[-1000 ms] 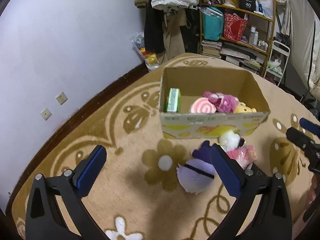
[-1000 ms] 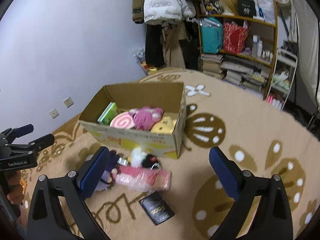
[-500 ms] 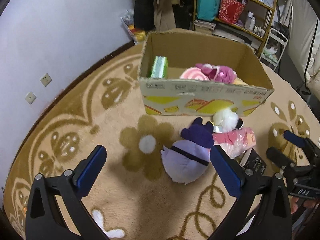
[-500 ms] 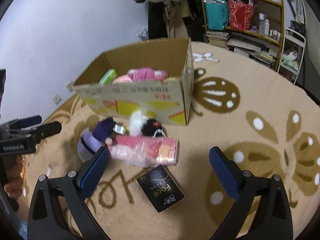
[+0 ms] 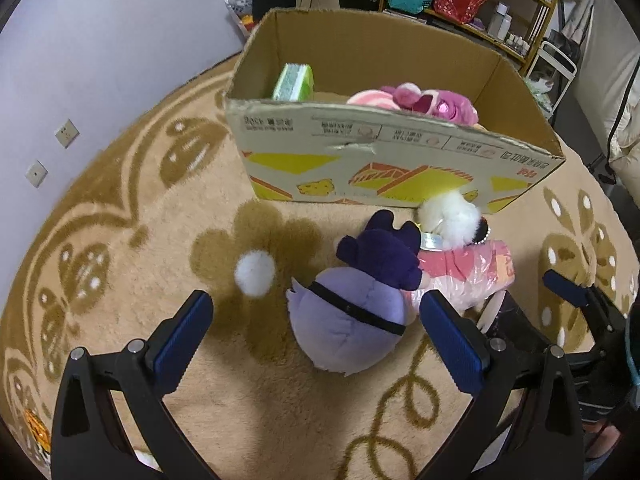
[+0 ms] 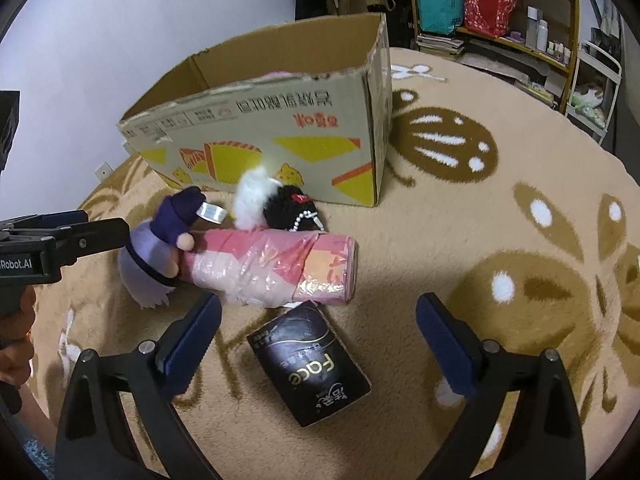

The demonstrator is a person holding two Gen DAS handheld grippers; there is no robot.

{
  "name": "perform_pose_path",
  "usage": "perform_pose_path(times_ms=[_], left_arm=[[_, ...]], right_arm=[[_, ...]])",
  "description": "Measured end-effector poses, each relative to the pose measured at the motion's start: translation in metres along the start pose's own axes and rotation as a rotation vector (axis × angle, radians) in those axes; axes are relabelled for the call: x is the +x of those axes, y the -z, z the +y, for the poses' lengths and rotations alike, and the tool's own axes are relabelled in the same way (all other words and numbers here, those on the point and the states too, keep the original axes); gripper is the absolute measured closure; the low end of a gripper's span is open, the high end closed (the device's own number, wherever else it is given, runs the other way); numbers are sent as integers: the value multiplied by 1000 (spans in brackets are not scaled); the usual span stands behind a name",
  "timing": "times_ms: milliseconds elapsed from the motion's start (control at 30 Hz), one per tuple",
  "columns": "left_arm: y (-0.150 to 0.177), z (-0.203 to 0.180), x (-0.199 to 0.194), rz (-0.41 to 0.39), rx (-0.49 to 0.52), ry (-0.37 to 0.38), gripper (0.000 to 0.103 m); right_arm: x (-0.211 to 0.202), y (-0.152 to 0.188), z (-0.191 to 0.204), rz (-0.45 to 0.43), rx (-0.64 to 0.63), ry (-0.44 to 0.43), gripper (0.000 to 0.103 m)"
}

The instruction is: Organize soft objects

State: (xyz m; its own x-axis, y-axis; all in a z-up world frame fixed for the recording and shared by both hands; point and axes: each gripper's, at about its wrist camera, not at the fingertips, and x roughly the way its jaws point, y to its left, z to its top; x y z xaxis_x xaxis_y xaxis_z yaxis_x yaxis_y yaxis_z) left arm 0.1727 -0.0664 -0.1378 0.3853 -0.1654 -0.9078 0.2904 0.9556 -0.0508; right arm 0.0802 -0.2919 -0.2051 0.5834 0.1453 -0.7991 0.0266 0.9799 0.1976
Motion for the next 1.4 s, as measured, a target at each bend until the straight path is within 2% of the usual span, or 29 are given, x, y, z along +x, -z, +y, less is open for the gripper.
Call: perform_pose_path(times_ms=[467, 733, 933, 1400], left_arm=[[-1, -16, 33, 63, 51, -17, 1], [-1, -14, 48, 87, 52, -39, 1], [-3, -12, 58, 97, 68, -52, 1], [2, -3, 79, 117, 42, -37, 0]], right_arm=[[20, 11, -2, 57, 14, -1, 2], [22, 15, -3, 85, 9, -17, 9], [23, 17, -5, 89, 16, -28, 13], [25, 16, -17, 84, 33, -36, 13]])
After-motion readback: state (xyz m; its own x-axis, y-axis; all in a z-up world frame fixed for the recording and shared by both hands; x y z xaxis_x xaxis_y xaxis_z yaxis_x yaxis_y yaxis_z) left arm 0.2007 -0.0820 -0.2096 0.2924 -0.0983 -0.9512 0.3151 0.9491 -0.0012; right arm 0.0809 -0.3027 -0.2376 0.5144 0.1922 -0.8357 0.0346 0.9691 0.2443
